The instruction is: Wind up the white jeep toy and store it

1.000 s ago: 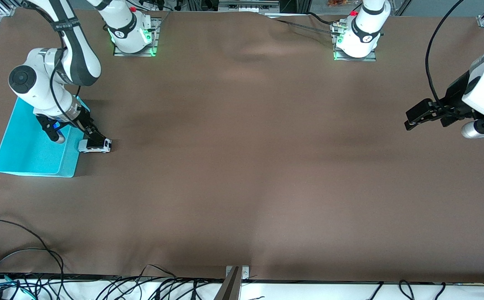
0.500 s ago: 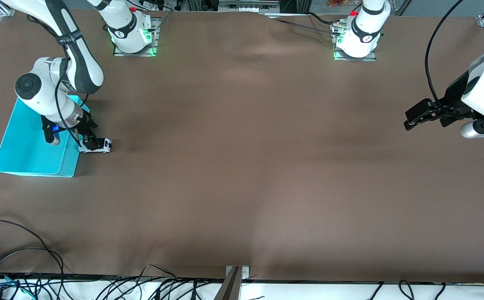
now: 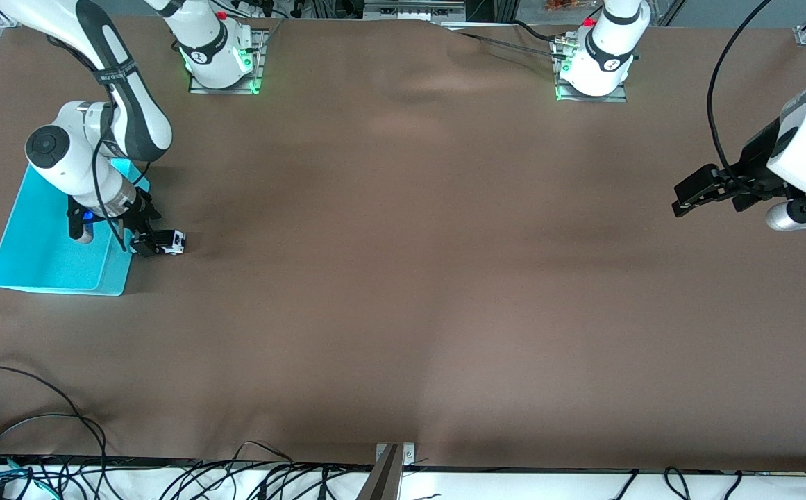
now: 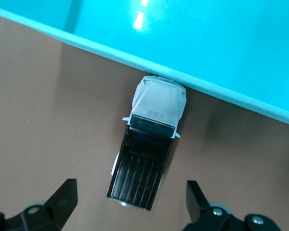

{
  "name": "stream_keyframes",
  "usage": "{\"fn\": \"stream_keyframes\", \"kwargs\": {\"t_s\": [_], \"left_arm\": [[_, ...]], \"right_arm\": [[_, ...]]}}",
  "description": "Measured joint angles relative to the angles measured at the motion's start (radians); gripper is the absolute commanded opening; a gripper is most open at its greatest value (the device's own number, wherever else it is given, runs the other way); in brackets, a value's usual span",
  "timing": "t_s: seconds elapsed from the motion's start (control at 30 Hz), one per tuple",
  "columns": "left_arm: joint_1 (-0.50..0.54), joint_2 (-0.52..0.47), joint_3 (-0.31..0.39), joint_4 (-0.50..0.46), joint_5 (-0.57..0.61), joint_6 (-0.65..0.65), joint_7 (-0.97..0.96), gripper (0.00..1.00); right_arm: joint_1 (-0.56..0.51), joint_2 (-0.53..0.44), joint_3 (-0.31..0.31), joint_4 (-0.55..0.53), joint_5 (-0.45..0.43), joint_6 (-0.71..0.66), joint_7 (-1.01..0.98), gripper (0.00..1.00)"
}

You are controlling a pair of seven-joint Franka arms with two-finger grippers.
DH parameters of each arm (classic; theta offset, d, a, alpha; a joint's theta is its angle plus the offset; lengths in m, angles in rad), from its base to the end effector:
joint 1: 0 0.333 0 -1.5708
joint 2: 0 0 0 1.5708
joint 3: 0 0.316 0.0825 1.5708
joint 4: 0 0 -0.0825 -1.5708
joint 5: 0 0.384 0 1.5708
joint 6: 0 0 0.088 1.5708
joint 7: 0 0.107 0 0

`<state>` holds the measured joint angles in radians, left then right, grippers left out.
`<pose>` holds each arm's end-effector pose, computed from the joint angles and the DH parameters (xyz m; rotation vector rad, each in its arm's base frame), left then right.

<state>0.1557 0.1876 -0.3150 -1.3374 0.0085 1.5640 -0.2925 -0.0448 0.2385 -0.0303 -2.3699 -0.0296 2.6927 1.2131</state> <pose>0.6048 -0.0757 0.6295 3.0748 0.2156 0.0553 0.5163 -0.0381 0.2326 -2.5132 1.8341 -0.1282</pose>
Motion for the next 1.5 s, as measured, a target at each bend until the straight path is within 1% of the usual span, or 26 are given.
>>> {"fn": "stream_keyframes", "kwargs": {"t_s": [0.13, 0.37, 0.77, 0.9, 0.93, 0.97, 1.03, 1.1, 1.13, 1.17, 1.3, 1.5], "left_arm": [[0.000, 0.000, -0.001, 0.000, 0.000, 0.000, 0.000, 1.00], [-0.001, 0.000, -0.001, 0.000, 0.000, 0.000, 0.000, 1.00], [-0.001, 0.000, -0.002, 0.000, 0.000, 0.000, 0.000, 1.00], [-0.001, 0.001, -0.002, 0.000, 0.000, 0.000, 0.000, 1.00], [-0.001, 0.001, -0.002, 0.000, 0.000, 0.000, 0.000, 1.00], [-0.001, 0.001, -0.002, 0.000, 0.000, 0.000, 0.000, 1.00], [-0.001, 0.001, -0.002, 0.000, 0.000, 0.000, 0.000, 1.00], [-0.001, 0.001, -0.002, 0.000, 0.000, 0.000, 0.000, 1.00], [-0.001, 0.001, -0.002, 0.000, 0.000, 0.000, 0.000, 1.00], [-0.001, 0.001, -0.002, 0.000, 0.000, 0.000, 0.000, 1.00], [-0.001, 0.001, -0.002, 0.000, 0.000, 0.000, 0.000, 1.00], [-0.001, 0.001, -0.002, 0.000, 0.000, 0.000, 0.000, 1.00]], "right_arm": [[-0.007, 0.027, -0.001, 0.007, -0.003, 0.013, 0.004, 1.00], [-0.021, 0.051, -0.008, 0.016, -0.038, 0.017, 0.008, 1.00], [-0.027, 0.087, -0.015, 0.041, -0.045, 0.017, 0.008, 1.00], [-0.027, 0.094, -0.015, 0.042, -0.047, 0.017, 0.008, 0.93], [-0.027, 0.095, -0.015, 0.042, -0.047, 0.017, 0.008, 0.87], [-0.027, 0.097, -0.015, 0.042, -0.047, 0.017, 0.008, 0.78], [-0.027, 0.100, -0.015, 0.042, -0.048, 0.017, 0.008, 0.55], [-0.027, 0.104, -0.015, 0.042, -0.048, 0.017, 0.008, 0.27], [-0.027, 0.105, -0.015, 0.043, -0.048, 0.017, 0.008, 0.14], [-0.027, 0.107, -0.015, 0.043, -0.048, 0.018, 0.008, 0.07], [-0.027, 0.107, -0.015, 0.046, -0.050, 0.019, 0.008, 0.00], [-0.027, 0.107, -0.014, 0.054, -0.059, 0.019, 0.008, 0.00]]}}
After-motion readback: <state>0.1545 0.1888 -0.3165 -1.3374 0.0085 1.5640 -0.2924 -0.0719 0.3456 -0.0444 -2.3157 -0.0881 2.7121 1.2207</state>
